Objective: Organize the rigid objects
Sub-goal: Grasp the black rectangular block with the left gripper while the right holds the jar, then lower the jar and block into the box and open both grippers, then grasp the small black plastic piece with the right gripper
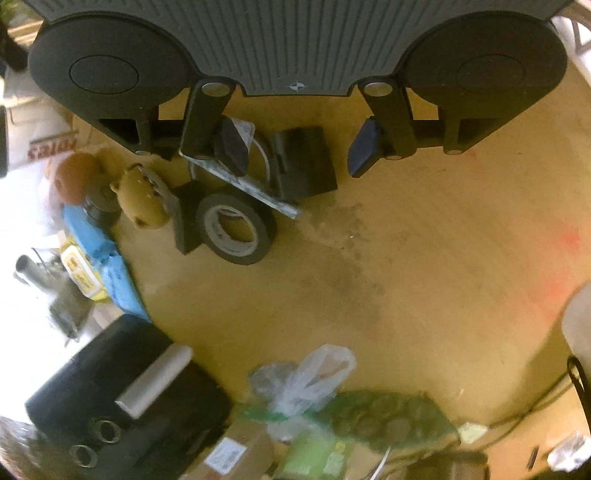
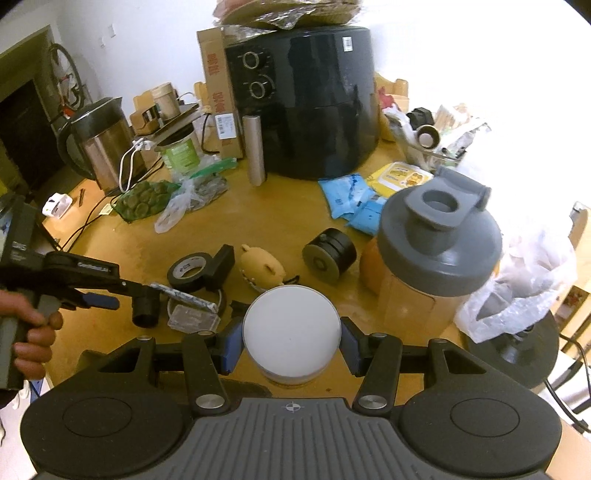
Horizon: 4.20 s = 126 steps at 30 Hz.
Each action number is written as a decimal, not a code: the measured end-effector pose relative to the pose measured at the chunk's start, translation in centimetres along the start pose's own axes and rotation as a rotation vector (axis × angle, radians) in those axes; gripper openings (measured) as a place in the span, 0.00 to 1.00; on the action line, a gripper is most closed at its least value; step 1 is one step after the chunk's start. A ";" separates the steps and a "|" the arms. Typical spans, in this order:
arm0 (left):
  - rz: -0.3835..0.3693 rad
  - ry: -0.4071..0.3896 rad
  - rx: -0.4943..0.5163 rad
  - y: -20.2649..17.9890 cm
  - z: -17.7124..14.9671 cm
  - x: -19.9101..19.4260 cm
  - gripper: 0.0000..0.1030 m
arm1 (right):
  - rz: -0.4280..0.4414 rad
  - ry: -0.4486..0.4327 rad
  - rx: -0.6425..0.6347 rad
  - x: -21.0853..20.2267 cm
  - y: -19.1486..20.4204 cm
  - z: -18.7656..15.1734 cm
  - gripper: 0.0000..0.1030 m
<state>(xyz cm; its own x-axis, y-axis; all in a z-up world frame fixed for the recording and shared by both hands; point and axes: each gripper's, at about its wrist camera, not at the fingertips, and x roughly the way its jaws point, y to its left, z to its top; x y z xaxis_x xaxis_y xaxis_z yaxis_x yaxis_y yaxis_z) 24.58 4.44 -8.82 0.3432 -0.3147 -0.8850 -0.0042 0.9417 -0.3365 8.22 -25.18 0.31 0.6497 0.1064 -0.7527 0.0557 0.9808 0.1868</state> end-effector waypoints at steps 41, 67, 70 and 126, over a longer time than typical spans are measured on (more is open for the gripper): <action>-0.163 -0.028 -0.007 -0.9 -1.9 -6.3 0.39 | 0.058 0.016 0.044 -1.5 0.2 -1.5 0.55; -0.016 0.125 0.150 -1.8 -9.3 -5.6 0.39 | 0.185 0.158 -0.154 1.1 5.2 -4.6 0.55; 0.036 0.114 0.189 -2.4 -9.5 -4.9 0.39 | 0.142 0.187 -0.198 2.3 5.8 -5.0 0.55; 0.121 -0.233 0.309 -6.8 -7.8 -15.8 0.53 | 0.010 0.037 -0.148 -1.4 5.1 1.0 1.00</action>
<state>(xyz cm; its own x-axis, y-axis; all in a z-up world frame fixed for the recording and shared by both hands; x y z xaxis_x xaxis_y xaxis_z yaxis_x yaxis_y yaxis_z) 11.87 2.05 5.00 0.5615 -0.1976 -0.8036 0.2130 0.9729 -0.0905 8.38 -20.50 2.94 0.6208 0.1197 -0.7748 -0.0649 0.9927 0.1014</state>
